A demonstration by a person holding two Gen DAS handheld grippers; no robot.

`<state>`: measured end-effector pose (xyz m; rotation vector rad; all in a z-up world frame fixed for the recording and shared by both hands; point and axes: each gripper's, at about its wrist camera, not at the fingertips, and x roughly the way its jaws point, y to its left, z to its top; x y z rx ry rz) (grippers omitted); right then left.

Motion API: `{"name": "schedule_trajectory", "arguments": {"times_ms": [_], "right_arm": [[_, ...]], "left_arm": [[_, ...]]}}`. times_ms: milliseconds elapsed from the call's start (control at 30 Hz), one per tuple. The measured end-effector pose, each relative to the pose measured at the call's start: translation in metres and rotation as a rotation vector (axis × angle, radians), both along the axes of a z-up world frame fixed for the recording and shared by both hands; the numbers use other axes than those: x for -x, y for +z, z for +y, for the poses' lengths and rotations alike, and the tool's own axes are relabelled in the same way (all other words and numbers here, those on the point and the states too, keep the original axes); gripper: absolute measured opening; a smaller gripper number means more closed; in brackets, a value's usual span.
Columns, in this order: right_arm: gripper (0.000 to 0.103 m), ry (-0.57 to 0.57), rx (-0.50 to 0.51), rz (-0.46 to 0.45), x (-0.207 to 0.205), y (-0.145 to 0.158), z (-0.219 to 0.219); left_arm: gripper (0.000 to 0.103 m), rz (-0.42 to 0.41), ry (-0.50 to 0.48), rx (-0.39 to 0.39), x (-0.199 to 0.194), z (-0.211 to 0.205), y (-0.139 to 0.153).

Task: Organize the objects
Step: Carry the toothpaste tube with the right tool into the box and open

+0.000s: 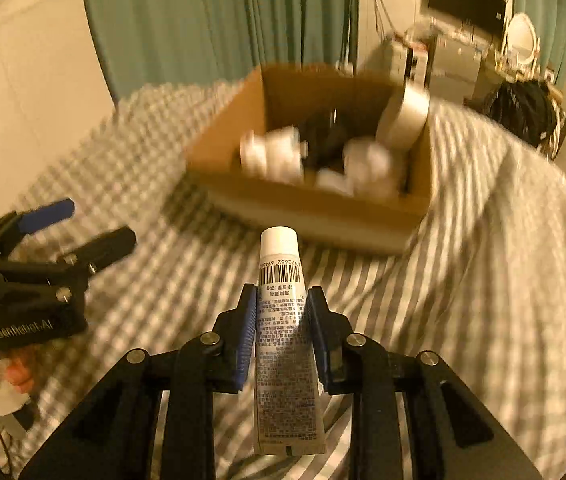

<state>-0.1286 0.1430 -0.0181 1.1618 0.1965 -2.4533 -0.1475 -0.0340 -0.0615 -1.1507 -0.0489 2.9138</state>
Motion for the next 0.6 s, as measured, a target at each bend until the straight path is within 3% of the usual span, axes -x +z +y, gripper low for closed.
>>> {"name": "schedule_trajectory", "arguments": {"times_ms": [133,333,467,600], "right_arm": [[0.025,0.009,0.027,0.109,0.02,0.048,-0.013],[0.025,0.026,0.053,0.213,0.06,0.096,-0.03],[0.025,0.018,0.087,0.237,0.097,0.111,-0.036],[0.025,-0.006,0.139,0.204,0.135,0.101,-0.038]], "left_arm": [[0.103,0.093,-0.011,0.026,0.019,0.003,0.042],[0.103,0.17,0.01,0.079,0.062,0.002,0.077],[0.103,0.175,0.044,0.06,0.1,-0.007,0.079],[0.103,0.158,0.082,0.028,0.139,-0.019,0.067]]}}
